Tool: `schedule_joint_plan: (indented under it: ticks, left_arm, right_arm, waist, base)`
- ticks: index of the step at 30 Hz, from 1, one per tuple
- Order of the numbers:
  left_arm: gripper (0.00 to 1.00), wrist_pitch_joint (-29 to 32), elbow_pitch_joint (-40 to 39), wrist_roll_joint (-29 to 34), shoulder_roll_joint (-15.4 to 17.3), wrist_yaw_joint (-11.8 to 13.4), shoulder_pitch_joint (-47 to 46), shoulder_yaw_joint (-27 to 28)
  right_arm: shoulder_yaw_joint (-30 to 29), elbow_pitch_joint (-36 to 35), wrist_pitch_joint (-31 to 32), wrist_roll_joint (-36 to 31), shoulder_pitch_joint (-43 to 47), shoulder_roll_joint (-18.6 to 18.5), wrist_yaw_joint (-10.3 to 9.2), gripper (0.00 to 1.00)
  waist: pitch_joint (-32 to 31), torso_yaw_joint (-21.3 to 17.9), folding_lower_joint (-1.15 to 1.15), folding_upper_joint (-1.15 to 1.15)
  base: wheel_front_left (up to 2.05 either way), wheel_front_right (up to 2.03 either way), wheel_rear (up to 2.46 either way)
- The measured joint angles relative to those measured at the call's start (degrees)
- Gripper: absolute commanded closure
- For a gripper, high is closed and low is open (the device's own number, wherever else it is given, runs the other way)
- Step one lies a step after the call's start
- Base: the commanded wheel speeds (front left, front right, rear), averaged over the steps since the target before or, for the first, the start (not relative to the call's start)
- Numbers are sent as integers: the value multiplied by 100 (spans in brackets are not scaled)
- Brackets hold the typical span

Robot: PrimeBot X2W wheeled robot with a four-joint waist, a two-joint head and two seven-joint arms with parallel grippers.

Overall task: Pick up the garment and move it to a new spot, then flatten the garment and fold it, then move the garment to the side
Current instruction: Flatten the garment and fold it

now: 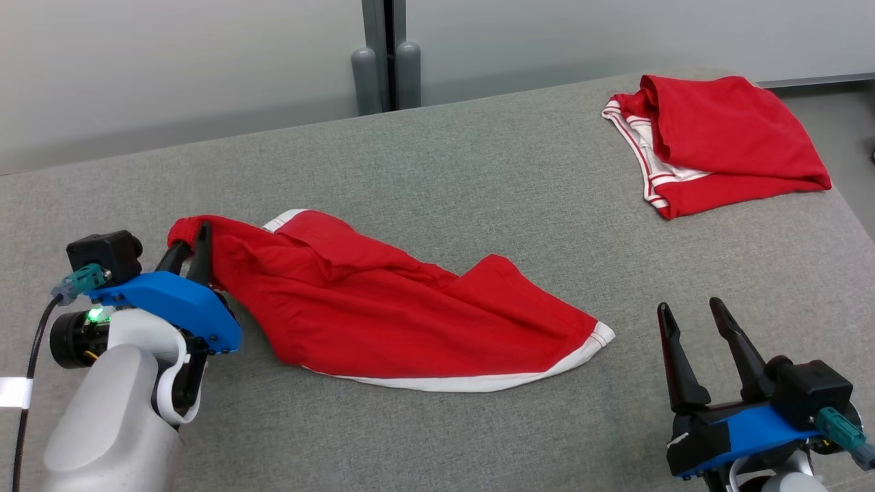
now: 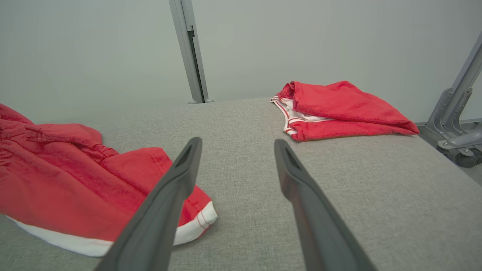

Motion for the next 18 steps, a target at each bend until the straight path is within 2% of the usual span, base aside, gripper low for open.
schedule_joint_plan:
  ticks: [4,9,15,18]
  left_arm:
    - [0,-47,204,-36,-105,-89,-14,-59]
    - [0,-74,278,-147,-376,-253,361,-289]
    - [0,-174,-64,-401,-720,-389,893,-580]
    - [0,-46,-197,-521,-783,-425,1097,-736]
  right_arm:
    - [-66,37,-30,36,1,0,-1,0]
    - [-102,40,2,-98,43,-1,-1,0]
    - [-67,-46,86,-174,67,0,-1,0]
    - [-35,-49,116,-175,119,0,-1,0]
  waist:
    - [35,-15,0,0]
    - [-48,188,0,0]
    - [-209,487,0,0]
    - [-312,593,0,0]
  base:
    - [0,0,0]
    - [0,0,0]
    - [0,0,0]
    - [0,0,0]
